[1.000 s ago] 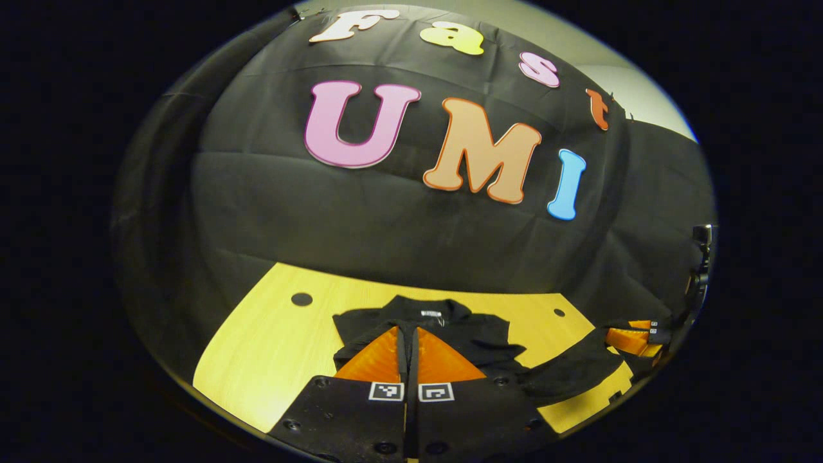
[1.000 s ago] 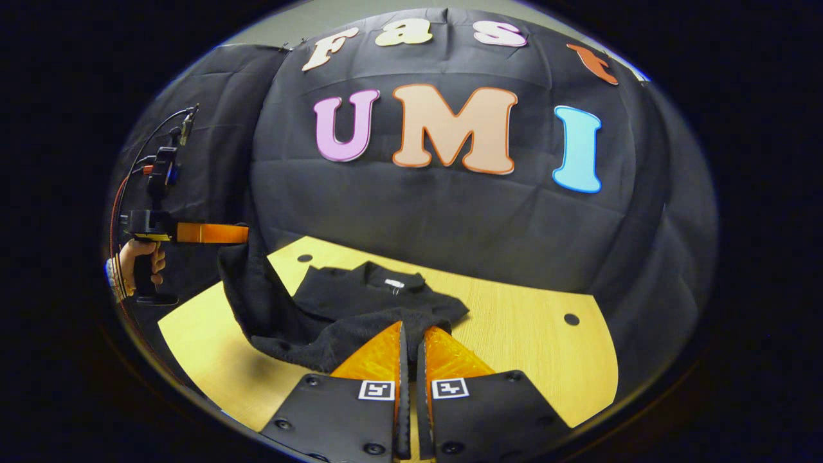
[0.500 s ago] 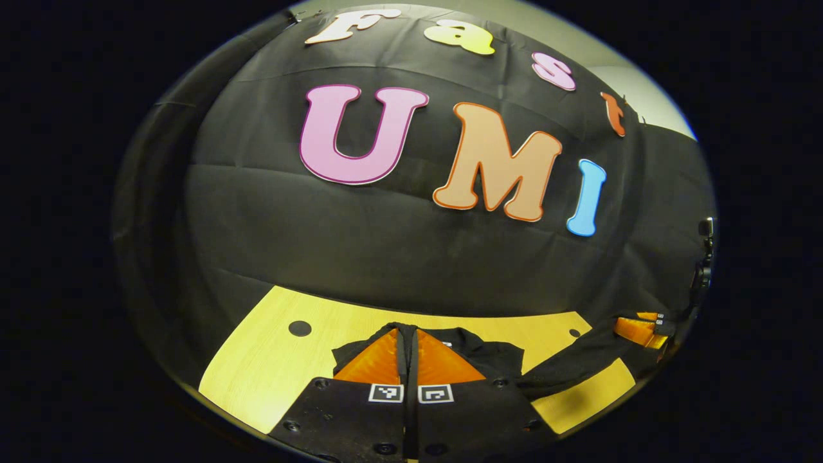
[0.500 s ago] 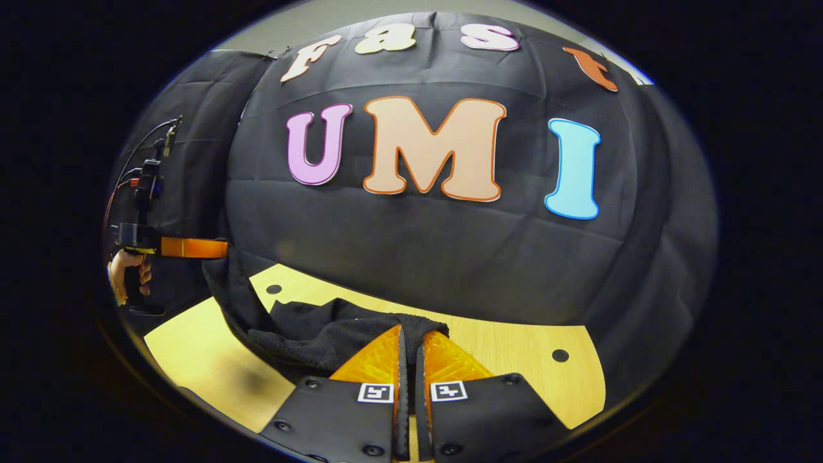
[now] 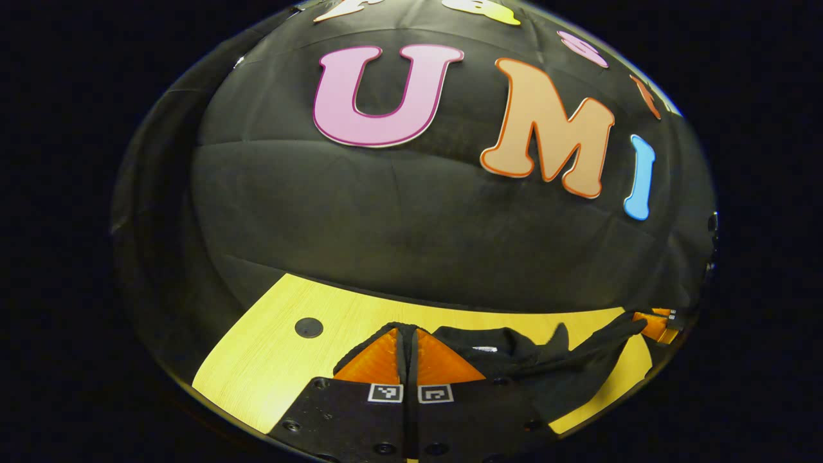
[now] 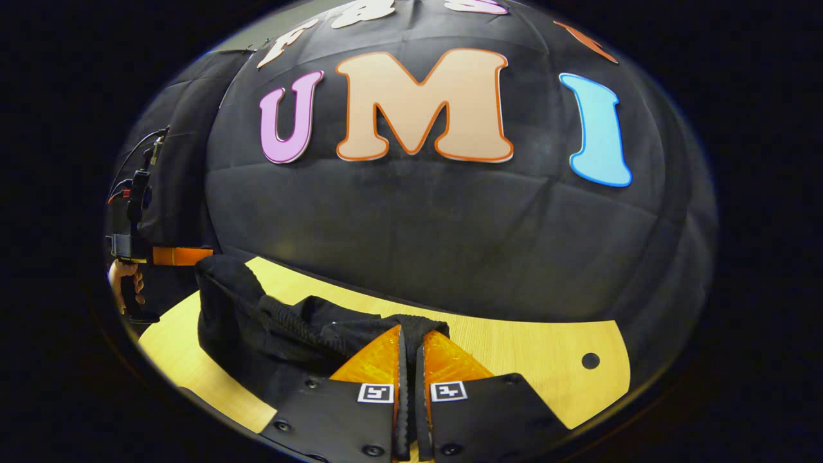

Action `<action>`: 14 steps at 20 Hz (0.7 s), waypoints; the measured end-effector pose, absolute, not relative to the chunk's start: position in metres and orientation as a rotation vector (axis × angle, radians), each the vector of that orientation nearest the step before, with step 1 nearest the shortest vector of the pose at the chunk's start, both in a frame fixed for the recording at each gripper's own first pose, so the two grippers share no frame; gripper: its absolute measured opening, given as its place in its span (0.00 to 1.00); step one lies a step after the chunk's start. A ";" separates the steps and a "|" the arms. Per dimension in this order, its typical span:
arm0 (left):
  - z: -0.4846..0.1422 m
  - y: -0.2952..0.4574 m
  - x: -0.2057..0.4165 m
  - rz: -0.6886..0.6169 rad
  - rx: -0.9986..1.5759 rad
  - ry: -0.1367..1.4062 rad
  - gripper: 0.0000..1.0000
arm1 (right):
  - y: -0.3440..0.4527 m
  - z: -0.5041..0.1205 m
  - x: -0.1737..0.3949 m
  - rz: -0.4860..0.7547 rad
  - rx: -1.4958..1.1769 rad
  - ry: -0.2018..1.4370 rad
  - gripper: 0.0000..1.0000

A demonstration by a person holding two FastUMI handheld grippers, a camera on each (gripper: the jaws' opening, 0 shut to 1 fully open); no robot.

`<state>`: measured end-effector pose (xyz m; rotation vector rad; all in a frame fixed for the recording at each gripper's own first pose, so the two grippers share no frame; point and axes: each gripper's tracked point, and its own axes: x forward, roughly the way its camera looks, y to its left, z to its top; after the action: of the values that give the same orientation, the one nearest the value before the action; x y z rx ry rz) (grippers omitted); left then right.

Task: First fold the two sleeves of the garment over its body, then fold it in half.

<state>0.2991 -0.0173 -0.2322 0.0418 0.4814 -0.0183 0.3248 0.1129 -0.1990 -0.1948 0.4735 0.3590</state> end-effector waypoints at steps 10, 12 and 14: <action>-0.272 -0.013 0.336 0.017 0.106 0.458 0.70 | 0.110 -0.222 0.375 0.305 -0.094 0.473 0.79; -0.256 -0.016 0.341 0.018 0.127 0.418 0.92 | 0.106 -0.207 0.377 0.288 -0.092 0.422 1.00; -0.240 -0.018 0.339 0.018 0.141 0.385 0.94 | 0.100 -0.189 0.373 0.272 -0.100 0.386 1.00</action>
<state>0.3391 -0.0182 -0.2404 0.1408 0.3850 0.0183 0.3735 0.0996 -0.1892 -0.1005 0.3862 0.2719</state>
